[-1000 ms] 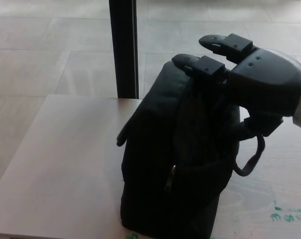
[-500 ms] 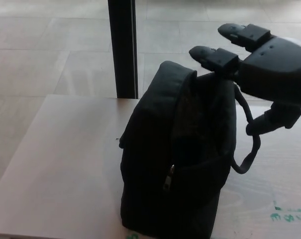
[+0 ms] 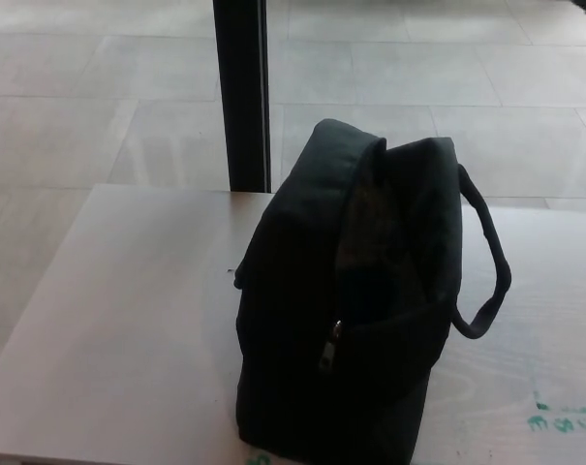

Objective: The robot uses its right hand to pick up the cube kept on the middle of the desk and put it inside the bag next to it

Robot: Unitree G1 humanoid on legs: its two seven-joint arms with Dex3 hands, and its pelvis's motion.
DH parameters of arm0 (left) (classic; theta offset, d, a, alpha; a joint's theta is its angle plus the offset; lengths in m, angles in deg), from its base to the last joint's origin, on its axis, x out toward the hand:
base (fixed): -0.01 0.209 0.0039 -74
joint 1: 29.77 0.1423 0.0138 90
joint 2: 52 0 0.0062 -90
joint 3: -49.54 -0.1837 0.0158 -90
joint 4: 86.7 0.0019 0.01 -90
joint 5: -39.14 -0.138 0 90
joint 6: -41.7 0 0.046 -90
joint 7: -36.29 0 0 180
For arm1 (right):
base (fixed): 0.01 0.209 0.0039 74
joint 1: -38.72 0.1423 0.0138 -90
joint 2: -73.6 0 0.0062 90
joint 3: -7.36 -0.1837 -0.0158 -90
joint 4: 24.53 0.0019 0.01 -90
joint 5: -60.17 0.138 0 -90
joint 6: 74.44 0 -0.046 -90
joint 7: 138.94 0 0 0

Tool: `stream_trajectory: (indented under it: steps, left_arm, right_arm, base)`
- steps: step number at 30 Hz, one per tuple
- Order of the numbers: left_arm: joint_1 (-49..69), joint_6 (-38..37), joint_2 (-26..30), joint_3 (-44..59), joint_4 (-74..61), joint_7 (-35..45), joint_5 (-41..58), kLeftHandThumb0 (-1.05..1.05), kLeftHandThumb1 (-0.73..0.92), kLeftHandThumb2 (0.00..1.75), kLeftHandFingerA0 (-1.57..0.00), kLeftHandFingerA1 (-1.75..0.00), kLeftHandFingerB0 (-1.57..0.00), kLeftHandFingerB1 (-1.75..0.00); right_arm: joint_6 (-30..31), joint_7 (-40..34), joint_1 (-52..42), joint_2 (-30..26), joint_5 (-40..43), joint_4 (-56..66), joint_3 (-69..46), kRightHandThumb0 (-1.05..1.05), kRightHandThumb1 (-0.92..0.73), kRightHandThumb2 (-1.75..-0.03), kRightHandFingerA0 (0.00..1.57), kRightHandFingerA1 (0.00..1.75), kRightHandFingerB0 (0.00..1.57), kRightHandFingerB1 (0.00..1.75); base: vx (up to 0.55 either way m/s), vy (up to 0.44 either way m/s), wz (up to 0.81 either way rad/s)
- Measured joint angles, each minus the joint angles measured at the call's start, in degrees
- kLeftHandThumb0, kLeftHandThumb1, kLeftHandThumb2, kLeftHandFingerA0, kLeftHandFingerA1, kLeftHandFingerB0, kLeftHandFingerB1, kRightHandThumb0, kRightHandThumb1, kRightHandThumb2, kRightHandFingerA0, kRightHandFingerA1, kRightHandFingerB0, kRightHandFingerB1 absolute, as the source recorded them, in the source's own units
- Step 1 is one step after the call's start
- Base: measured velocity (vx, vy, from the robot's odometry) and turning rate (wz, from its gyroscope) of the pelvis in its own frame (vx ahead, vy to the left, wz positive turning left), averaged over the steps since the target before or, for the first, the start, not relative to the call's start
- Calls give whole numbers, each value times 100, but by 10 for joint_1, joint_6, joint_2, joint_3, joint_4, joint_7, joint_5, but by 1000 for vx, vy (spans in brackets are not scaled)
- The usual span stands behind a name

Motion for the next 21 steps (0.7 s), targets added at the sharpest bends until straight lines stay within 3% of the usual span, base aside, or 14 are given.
stream_trajectory:
  steps: [1, 3, 4, 5, 12, 15, 20, 21]
  left_arm:
    - [0, 0, 0, 0, 0, 0, 0, -66, 86, 66, -22, -44, -22, -34]
    - [0, 0, 0, 0, 0, 0, 0, -66, 87, 66, -22, -43, -23, -34]
    - [1, 0, 0, 0, 0, 0, 0, -66, 87, 66, -22, -43, -23, -34]
    - [1, 0, 0, 0, 0, 0, 0, -66, 86, 66, -22, -45, -23, -35]
    - [2, 0, 0, 0, 0, 0, 0, -67, 86, 66, -23, -43, -22, -33]
    - [1, 0, 0, -1, -1, 0, -1, -68, 85, 66, -26, -44, -24, -34]
    - [1, 0, 0, -1, -1, -1, -1, -67, 85, 66, -25, -44, -24, -34]
    - [1, 0, 0, -1, -1, -1, -1, -67, 85, 65, -25, -45, -24, -35]
  right_arm:
    - [0, -2, -16, 0, 3, -2, -16, -54, -50, -76, 6, 45, 14, 39]
    - [0, -9, -53, 1, 10, -13, -54, -57, -54, -78, 13, 46, 16, 39]
    - [-1, -14, -73, 3, 14, -22, -71, -57, -54, -78, 13, 46, 16, 39]
    - [-2, -21, -96, 6, 19, -34, -92, -55, -68, -61, 17, 37, 23, 29]
    - [-12, -69, -227, 51, 36, -112, -185, -59, -75, -63, 17, 48, 21, 31]
    - [-18, -89, -265, 70, 41, -142, -207, -59, -79, -63, 15, 50, 14, 35]
    - [-25, -124, -318, 110, 48, -193, -240, -56, -77, -64, 9, 45, 15, 35]
    - [-25, -133, -328, 121, 49, -205, -246, -33, -59, -110, 2, 53, 0, 49]
  base:
    - [0, 0, 0]
    - [0, 0, 0]
    - [0, 0, 0]
    - [0, 0, 0]
    - [0, 0, 0]
    - [0, 0, 0]
    - [0, 0, 0]
    - [0, 0, 0]
